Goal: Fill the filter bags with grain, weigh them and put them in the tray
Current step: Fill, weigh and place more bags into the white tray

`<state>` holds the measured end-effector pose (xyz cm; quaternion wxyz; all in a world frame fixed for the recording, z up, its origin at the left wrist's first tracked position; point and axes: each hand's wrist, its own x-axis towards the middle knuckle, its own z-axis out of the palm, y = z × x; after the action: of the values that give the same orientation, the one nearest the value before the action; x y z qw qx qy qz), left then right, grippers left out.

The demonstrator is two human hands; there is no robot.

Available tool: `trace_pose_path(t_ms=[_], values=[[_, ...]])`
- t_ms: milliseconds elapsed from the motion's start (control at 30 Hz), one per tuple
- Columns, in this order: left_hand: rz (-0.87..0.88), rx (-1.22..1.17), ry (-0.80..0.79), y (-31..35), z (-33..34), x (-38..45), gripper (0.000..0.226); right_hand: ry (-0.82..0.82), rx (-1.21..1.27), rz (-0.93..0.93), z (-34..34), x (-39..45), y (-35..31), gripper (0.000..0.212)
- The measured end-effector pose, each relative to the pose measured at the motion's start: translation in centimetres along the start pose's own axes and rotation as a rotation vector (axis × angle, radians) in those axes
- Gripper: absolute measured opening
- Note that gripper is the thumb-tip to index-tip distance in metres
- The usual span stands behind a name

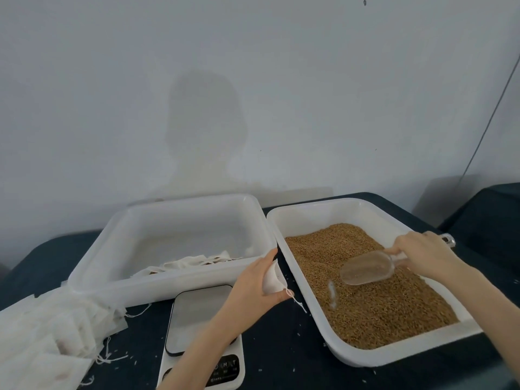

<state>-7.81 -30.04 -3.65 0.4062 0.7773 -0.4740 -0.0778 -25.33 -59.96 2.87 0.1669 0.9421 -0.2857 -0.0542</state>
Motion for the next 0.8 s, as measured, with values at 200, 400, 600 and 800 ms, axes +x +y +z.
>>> trace_pose_path(t_ms=[200, 400, 600, 800], values=[[0.002, 0.045, -0.001, 0.9, -0.2, 0.1, 0.073, -0.121, 0.144, -0.095, 0.5, 0.4, 0.6, 0.017], [0.021, 0.065, 0.002, 0.9, -0.1, 0.0, 0.074, -0.291, 0.792, -0.183, 1.9, 0.0, 0.1, 0.048], [0.035, 0.065, -0.003, 0.4, -0.2, 0.0, 0.077, -0.271, 0.731, -0.182, 1.9, 0.4, 0.1, 0.048], [0.034, 0.071, -0.003, 0.5, -0.2, 0.0, 0.078, -0.136, 0.352, -0.097, 1.3, 0.3, 0.9, 0.016]])
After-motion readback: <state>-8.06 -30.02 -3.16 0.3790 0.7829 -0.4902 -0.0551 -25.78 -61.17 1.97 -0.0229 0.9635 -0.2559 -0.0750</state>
